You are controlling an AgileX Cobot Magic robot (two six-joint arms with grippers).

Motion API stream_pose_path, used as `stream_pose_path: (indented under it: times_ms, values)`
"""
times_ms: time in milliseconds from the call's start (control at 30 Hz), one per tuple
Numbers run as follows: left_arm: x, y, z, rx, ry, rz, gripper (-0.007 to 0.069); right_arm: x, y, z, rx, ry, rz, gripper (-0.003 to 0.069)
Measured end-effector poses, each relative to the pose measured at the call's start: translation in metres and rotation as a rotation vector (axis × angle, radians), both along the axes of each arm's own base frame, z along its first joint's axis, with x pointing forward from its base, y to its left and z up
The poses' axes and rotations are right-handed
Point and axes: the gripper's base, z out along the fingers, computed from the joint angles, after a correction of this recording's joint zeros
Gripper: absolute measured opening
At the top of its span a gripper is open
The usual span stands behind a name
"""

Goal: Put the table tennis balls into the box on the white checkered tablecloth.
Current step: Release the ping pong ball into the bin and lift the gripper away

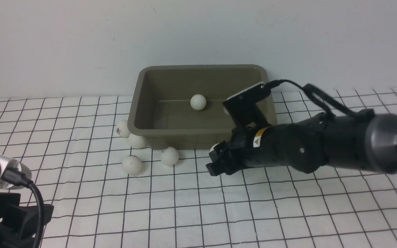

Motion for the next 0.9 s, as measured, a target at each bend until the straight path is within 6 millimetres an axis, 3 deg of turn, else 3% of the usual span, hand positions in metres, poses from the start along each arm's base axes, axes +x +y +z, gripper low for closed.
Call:
stream_pose_path:
  times_ms: [267, 400, 433, 567, 633, 667, 733, 900]
  values:
    - [0.000, 0.000, 0.000, 0.000, -0.001, 0.000, 0.0395, -0.013, -0.021, 0.050, -0.075, -0.105, 0.064, 0.0326]
    - [0.000, 0.000, 0.000, 0.000, -0.002, 0.001, 0.0395, 0.001, -0.024, 0.064, -0.047, -0.189, 0.039, 0.0326]
    - [0.000, 0.000, 0.000, 0.000, -0.002, 0.001, 0.0395, 0.016, -0.027, 0.067, -0.018, -0.218, 0.001, 0.0326]
    - [0.000, 0.000, 0.000, 0.000, -0.006, 0.003, 0.0395, 0.057, -0.031, 0.058, -0.007, -0.231, -0.065, 0.0326]
    - [0.001, 0.000, 0.001, 0.000, -0.011, 0.005, 0.0395, 0.079, -0.024, 0.043, -0.039, -0.209, -0.060, 0.0326]
    - [0.001, 0.000, 0.001, 0.000, -0.011, 0.005, 0.0395, 0.079, -0.024, 0.043, -0.039, -0.209, -0.060, 0.0326]
    - [0.002, 0.001, 0.001, 0.003, -0.024, 0.005, 0.0395, 0.098, -0.014, 0.026, -0.079, -0.159, -0.050, 0.0326]
    - [0.002, 0.001, 0.002, 0.005, -0.028, 0.004, 0.0395, 0.113, -0.006, 0.012, -0.127, -0.125, -0.027, 0.0339]
